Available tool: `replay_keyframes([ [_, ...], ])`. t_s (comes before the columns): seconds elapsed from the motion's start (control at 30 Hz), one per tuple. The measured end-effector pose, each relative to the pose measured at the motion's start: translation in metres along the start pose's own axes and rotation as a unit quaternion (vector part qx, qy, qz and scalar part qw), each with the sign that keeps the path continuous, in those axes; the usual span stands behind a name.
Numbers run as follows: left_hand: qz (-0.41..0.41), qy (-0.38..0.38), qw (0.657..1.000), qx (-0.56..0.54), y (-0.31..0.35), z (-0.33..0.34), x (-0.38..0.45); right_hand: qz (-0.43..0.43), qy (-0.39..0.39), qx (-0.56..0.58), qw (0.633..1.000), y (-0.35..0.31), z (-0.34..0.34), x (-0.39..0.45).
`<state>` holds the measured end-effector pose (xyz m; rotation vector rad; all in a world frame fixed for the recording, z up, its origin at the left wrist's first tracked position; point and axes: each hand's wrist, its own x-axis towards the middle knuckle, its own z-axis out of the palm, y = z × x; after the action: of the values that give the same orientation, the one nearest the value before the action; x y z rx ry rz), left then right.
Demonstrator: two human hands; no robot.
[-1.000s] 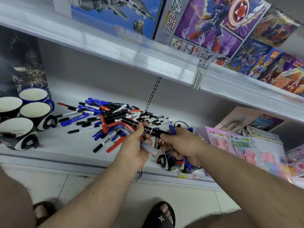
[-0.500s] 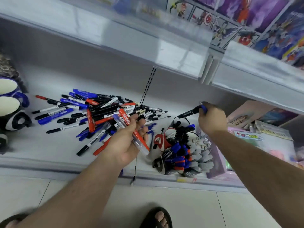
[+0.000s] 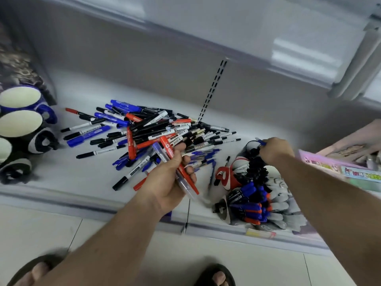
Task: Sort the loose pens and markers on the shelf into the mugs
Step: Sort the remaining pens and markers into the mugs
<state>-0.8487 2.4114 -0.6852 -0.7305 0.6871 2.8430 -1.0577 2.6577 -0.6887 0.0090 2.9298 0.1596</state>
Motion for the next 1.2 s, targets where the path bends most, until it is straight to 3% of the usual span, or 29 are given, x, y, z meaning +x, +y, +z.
replay_keyframes([
  [0.13, -0.001, -0.003, 1.000, -0.009, 0.001, -0.003, 0.001, -0.013, 0.001, 0.028, 1.000, -0.014, -0.017, -0.002],
  [0.27, 0.005, 0.004, 0.999, -0.051, -0.003, 0.002, -0.004, -0.146, 0.067, 0.141, 0.977, -0.051, -0.045, -0.061],
  [0.4, 0.005, 0.044, 0.992, -0.114, -0.012, 0.012, -0.005, -0.216, -0.083, 0.339, 0.912, -0.076, -0.069, -0.150],
  [0.5, 0.000, 0.066, 0.989, -0.129, -0.019, 0.024, -0.010, -0.280, -0.121, 0.299, 0.904, -0.075, -0.074, -0.191],
  [0.6, -0.011, 0.076, 0.989, -0.130, -0.024, 0.039, -0.024, -0.332, -0.064, 0.211, 0.917, -0.067, -0.069, -0.211],
  [0.7, -0.048, 0.059, 0.994, -0.085, -0.031, 0.045, -0.036, -0.346, -0.003, 0.214, 0.914, -0.055, -0.068, -0.222],
  [0.8, -0.073, 0.041, 0.996, 0.026, -0.038, 0.050, -0.051, -0.309, 0.080, 0.239, 0.917, -0.035, -0.080, -0.225],
  [0.97, -0.113, 0.026, 0.986, 0.123, -0.047, 0.042, -0.066, -0.117, 0.201, 0.414, 0.880, 0.025, -0.097, -0.222],
  [1.2, -0.106, 0.023, 0.976, 0.187, -0.059, 0.041, -0.080, -0.044, 0.300, 0.284, 0.910, 0.098, -0.069, -0.228],
])
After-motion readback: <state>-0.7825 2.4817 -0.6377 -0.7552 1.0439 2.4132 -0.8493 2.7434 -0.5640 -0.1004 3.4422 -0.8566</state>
